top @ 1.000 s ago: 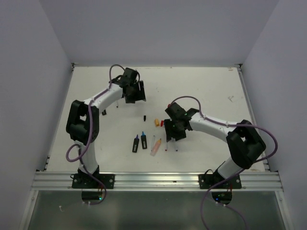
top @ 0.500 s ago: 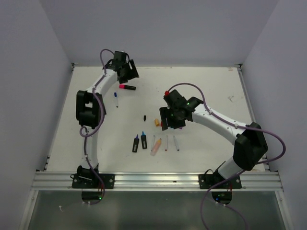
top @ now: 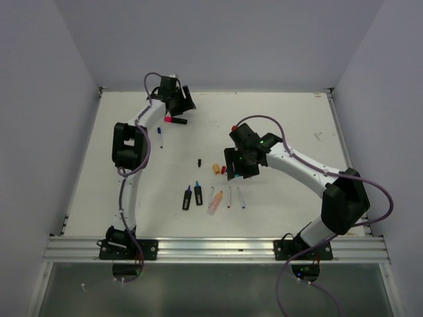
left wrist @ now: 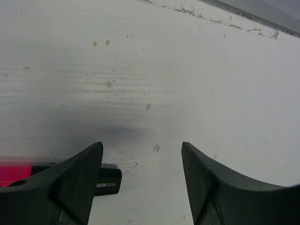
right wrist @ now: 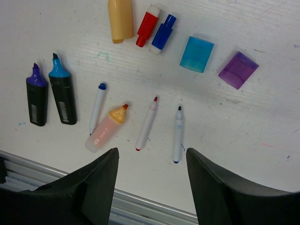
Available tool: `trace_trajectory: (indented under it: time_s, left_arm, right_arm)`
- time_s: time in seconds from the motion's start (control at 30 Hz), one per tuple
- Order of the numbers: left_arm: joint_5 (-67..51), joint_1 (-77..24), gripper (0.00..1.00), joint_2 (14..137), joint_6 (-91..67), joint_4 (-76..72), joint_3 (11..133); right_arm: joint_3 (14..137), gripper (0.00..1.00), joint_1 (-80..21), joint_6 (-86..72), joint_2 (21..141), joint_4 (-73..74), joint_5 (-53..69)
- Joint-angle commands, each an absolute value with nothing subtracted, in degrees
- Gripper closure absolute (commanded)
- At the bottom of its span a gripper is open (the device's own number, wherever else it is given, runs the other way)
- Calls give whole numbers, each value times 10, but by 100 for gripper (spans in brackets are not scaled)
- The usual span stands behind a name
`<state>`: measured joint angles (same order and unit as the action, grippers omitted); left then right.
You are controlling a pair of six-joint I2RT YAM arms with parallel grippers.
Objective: Open the pen caps
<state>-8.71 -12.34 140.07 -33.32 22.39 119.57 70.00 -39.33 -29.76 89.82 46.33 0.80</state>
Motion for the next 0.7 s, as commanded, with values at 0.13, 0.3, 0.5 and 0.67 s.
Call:
trace_trajectory:
  time_s: [0.13,0.3,0.5,0.67]
  left_arm:
    - [-104,-117,31,1412,-303,231,1195]
    - [-84,-118,32,1389,-282,266,1166]
    - [-69,-118,34,1338,-260,282,1078]
    - [-66,-119,35,1264,-251,248,985]
  right_arm:
    - [697,36,-386,-289,884,456,19]
    - [683,36,-385,-297,873,445,24]
    - [670,36,-385,-304,857,435,25]
    - [659,36,-385,-310,845,428,27]
